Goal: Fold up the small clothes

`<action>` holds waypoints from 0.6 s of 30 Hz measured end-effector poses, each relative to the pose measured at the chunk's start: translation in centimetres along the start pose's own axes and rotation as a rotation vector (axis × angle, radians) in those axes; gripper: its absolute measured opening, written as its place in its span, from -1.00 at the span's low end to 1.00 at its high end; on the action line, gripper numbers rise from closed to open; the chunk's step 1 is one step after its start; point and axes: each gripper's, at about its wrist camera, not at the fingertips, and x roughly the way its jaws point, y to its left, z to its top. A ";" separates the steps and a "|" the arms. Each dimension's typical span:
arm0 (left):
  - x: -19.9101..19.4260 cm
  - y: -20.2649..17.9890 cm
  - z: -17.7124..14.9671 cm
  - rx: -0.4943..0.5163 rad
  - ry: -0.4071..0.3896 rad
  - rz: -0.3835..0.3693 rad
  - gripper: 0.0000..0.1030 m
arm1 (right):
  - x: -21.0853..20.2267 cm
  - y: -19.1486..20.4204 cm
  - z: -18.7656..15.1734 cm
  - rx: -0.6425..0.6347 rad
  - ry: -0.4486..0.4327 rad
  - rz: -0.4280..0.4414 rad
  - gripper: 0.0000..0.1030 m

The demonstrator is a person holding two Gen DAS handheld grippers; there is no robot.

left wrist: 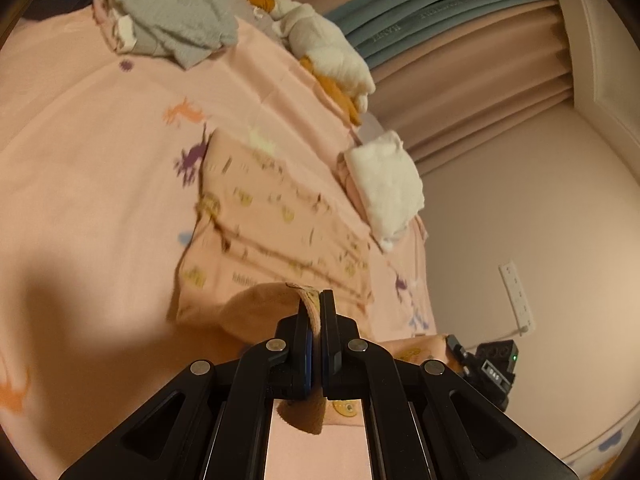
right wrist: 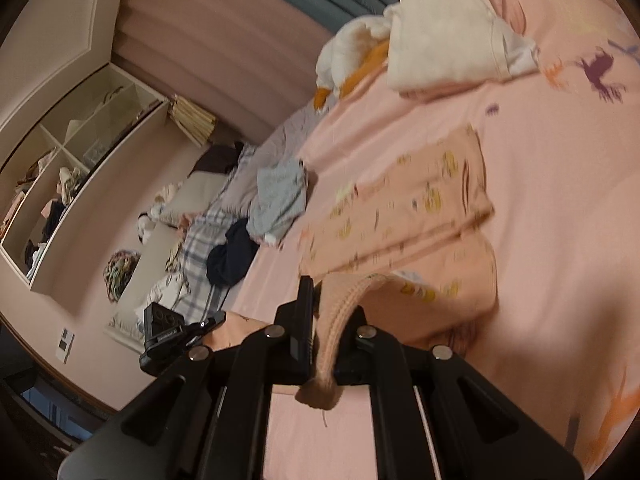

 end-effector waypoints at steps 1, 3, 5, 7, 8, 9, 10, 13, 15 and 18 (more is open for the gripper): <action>0.3 0.0 0.6 -0.005 -0.007 -0.003 -1.00 | 0.3 -0.2 0.6 0.004 -0.008 -0.004 -0.86; 1.0 -0.1 1.6 -0.010 -0.014 -0.007 -1.00 | 0.8 -0.6 1.5 0.012 -0.019 -0.008 -0.86; 1.8 0.0 2.6 -0.014 -0.014 -0.004 -1.00 | 1.3 -1.0 2.4 0.018 -0.026 -0.013 -0.86; 2.8 0.2 3.5 -0.018 -0.011 0.000 -1.00 | 2.0 -1.3 3.4 0.024 -0.031 -0.013 -0.86; 3.1 0.3 4.0 -0.019 -0.012 0.002 -1.00 | 2.5 -1.5 4.1 0.026 -0.033 -0.019 -0.86; 3.6 0.4 4.6 -0.022 -0.015 0.004 -1.00 | 2.9 -1.7 4.7 0.028 -0.035 -0.021 -0.86; 3.9 0.5 5.2 -0.024 -0.017 0.007 -1.00 | 3.4 -1.9 5.3 0.030 -0.038 -0.026 -0.86; 5.5 0.9 7.5 -0.044 -0.029 0.019 -1.00 | 4.9 -2.6 7.4 0.047 -0.051 -0.038 -0.86; 6.5 1.1 8.9 -0.050 -0.035 0.033 -1.00 | 6.0 -3.3 8.9 0.066 -0.061 -0.053 -0.86; 8.2 1.8 11.0 -0.064 -0.039 0.057 -1.00 | 7.7 -4.7 11.0 0.102 -0.065 -0.078 -0.86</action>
